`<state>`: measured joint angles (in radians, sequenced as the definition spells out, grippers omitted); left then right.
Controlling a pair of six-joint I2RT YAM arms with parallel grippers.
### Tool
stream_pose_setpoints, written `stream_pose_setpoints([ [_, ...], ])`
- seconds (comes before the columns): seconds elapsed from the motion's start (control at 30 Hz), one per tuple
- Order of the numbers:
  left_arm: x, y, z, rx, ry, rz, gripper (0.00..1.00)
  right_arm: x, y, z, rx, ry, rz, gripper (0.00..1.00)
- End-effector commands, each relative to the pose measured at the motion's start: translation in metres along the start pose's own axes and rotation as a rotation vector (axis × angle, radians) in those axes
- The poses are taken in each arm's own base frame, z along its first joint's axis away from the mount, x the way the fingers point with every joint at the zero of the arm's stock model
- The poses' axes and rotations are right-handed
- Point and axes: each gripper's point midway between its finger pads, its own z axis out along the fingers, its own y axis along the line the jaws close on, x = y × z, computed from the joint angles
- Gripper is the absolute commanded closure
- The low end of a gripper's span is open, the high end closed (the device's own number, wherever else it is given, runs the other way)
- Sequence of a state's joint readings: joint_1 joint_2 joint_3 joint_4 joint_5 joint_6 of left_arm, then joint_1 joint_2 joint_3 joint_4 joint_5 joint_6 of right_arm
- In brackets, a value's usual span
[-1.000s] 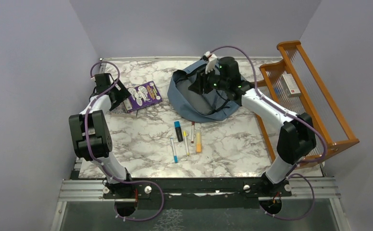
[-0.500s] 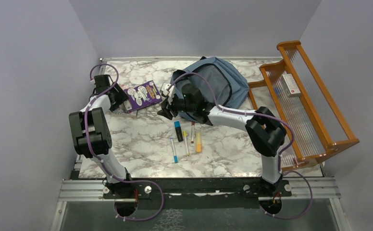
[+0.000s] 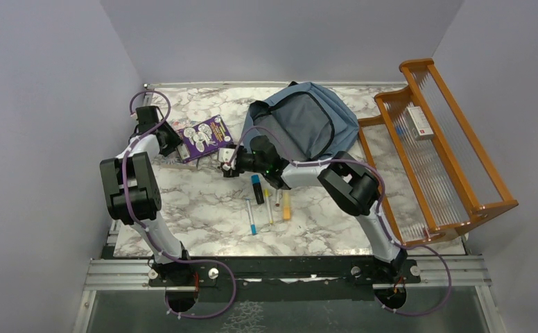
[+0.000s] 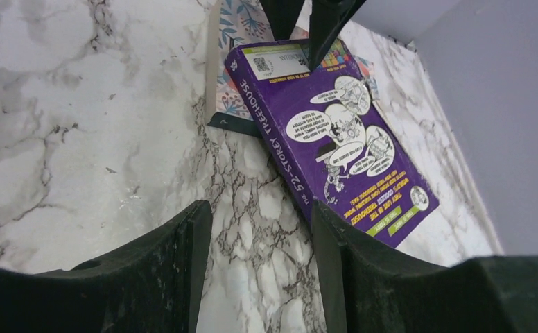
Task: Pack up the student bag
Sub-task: Pick up the book from the center of the board.
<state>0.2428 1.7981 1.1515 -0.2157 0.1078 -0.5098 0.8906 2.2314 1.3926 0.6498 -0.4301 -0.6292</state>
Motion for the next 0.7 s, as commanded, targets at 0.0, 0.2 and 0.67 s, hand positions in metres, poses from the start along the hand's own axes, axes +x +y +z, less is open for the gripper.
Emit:
stream_pose_setpoints([
  [0.0,0.018,0.024,0.009,-0.082,0.071,-0.007,0.59,-0.018,-0.016,0.017,0.076,-0.06,-0.296,0.39],
  [0.2,0.019,0.022,0.01,-0.071,0.079,-0.012,0.59,-0.005,-0.02,0.031,0.121,0.0,-0.491,0.36],
  [0.67,0.022,0.016,0.011,-0.044,0.096,-0.029,0.59,0.049,-0.021,0.051,0.181,0.189,-0.711,0.33],
])
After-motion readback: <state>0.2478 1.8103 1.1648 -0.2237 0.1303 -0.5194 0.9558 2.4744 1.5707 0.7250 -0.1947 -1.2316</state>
